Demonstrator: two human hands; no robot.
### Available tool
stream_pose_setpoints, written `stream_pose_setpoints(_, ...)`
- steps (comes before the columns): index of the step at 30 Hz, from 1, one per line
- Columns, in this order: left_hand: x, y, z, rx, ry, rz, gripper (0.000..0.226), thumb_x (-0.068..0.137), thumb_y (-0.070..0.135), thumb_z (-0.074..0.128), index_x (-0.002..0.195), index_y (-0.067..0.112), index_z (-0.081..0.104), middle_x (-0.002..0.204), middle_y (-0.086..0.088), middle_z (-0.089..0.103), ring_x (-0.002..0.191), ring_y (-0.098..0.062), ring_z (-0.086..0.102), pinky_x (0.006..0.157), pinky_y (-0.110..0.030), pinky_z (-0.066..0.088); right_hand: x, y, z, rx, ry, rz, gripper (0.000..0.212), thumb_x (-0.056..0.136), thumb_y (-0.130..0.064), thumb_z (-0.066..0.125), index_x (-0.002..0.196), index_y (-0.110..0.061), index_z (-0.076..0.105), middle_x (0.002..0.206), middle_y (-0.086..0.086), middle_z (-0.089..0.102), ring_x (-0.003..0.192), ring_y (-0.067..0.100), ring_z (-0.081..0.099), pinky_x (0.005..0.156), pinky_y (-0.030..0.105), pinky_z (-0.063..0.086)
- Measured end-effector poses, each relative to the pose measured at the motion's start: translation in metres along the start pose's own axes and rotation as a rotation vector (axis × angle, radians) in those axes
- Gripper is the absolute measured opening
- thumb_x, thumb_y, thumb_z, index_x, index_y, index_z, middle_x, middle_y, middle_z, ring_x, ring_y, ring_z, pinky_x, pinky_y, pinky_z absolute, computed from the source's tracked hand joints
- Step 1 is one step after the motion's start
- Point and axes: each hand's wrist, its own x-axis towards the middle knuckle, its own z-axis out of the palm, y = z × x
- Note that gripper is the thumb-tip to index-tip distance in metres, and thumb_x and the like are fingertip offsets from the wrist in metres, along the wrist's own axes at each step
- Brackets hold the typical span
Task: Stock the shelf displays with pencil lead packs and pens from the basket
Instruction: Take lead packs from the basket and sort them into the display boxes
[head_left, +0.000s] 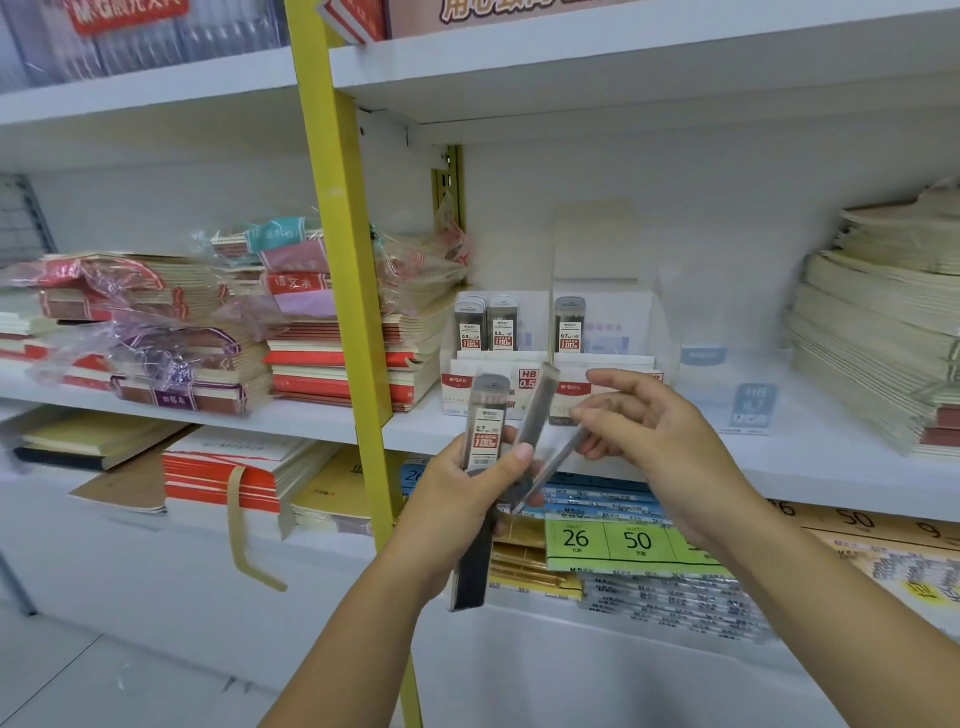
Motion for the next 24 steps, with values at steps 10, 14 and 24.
stream_pose_setpoints(10, 0.004, 0.003, -0.012, -0.261, 0.046, 0.007, 0.066, 0.061, 0.048, 0.084, 0.119, 0.026, 0.062, 0.104, -0.007, 0.078, 0.079, -0.018, 0.074, 0.053, -0.024, 0.051, -0.003, 0.001, -0.009, -0.082, 0.021, 0.019, 0.043, 0.078, 0.002, 0.076, 0.096, -0.037, 0.074, 0.106, -0.002, 0.07, 0.097, 0.008, 0.069, 0.083, 0.028, 0.058)
stream_pose_setpoints(14, 0.007, 0.004, -0.009, -0.254, 0.084, 0.01, 0.046, 0.074, 0.041, 0.079, 0.115, 0.028, 0.065, 0.1, -0.006, 0.079, 0.074, -0.016, 0.073, 0.053, -0.025, 0.052, -0.008, -0.004, 0.0, -0.207, -0.065, 0.003, 0.044, 0.079, -0.009, 0.078, 0.106, -0.042, 0.068, 0.101, -0.014, 0.072, 0.078, 0.007, 0.071, 0.059, 0.018, 0.054)
stream_pose_setpoints(24, 0.026, 0.005, -0.011, -0.225, 0.094, 0.092, 0.024, 0.093, 0.028, 0.069, 0.116, 0.028, 0.062, 0.097, -0.005, 0.079, 0.07, -0.015, 0.071, 0.051, -0.024, 0.05, 0.046, -0.055, -0.005, -0.329, 0.095, -0.282, 0.059, 0.086, -0.008, 0.068, 0.103, -0.06, 0.049, 0.1, -0.019, 0.071, 0.087, 0.003, 0.07, 0.068, 0.021, 0.056)
